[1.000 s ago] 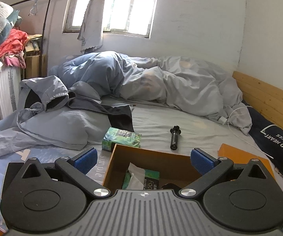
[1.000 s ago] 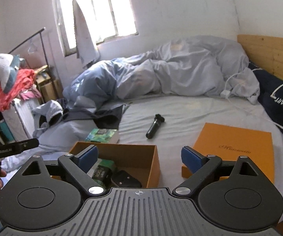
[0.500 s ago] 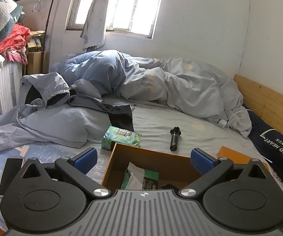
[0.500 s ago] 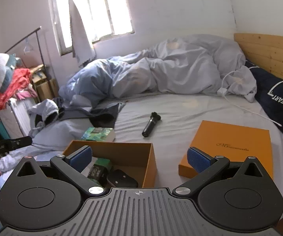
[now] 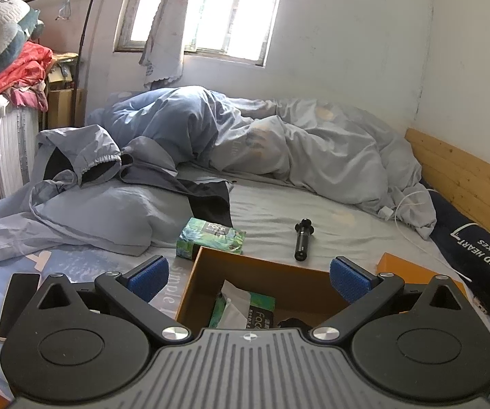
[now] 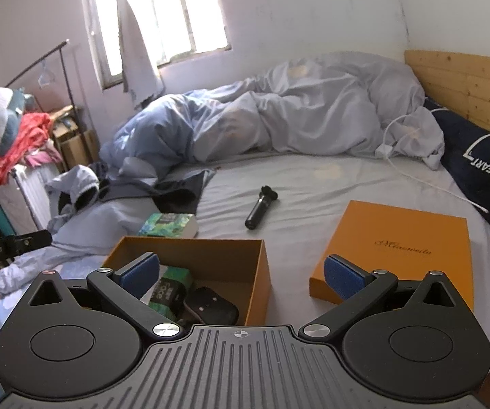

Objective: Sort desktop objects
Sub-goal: 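Pull both open tools back from the brown box, then move both tools over the orange Miaoweitu lid lying on the bed, then close the left tool on one lid edge while the right tool grips another, then lift the orange lid with both tools and carry it toward the box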

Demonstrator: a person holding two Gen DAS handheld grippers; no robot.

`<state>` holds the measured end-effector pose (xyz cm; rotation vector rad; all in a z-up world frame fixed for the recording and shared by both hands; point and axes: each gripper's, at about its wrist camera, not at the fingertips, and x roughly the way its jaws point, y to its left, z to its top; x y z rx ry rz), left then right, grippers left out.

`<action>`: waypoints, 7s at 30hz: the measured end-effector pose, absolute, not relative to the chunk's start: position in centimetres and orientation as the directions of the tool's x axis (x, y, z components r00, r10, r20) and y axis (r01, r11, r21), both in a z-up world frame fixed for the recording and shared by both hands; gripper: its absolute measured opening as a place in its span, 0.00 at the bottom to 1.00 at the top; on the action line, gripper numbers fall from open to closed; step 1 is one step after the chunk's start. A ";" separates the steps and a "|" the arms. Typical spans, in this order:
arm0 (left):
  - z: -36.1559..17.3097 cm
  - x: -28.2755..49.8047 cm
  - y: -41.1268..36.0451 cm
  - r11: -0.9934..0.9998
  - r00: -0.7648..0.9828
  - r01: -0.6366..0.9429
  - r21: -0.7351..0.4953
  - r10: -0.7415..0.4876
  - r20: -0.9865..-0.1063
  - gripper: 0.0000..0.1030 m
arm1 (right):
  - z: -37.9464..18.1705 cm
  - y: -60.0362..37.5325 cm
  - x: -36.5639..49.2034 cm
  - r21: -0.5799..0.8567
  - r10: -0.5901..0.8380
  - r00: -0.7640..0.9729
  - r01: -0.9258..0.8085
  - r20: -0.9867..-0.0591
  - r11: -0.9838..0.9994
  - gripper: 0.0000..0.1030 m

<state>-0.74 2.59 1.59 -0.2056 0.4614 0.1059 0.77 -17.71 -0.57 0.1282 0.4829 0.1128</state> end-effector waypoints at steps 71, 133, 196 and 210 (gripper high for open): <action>-0.2 10.1 -15.6 0.964 0.866 0.257 -0.068 -0.261 -0.427 1.00 | -5.6 -39.8 1.8 0.393 -0.029 0.902 0.217 -0.431 0.894 1.00; -16.9 31.3 -24.8 0.933 0.530 0.317 -0.170 -0.323 -0.784 0.94 | -22.4 -54.2 16.9 0.479 0.043 0.789 0.328 -0.613 0.814 0.81; 4.2 15.5 -10.2 0.965 0.812 0.146 -0.219 -0.243 -0.530 0.86 | 1.8 -35.4 9.6 0.261 0.087 0.854 0.058 -0.513 0.963 0.78; 5.9 8.6 -1.2 0.979 0.828 0.030 -0.202 -0.138 -0.543 0.85 | 2.8 -25.7 9.5 0.230 0.214 0.803 -0.099 -0.556 0.968 0.78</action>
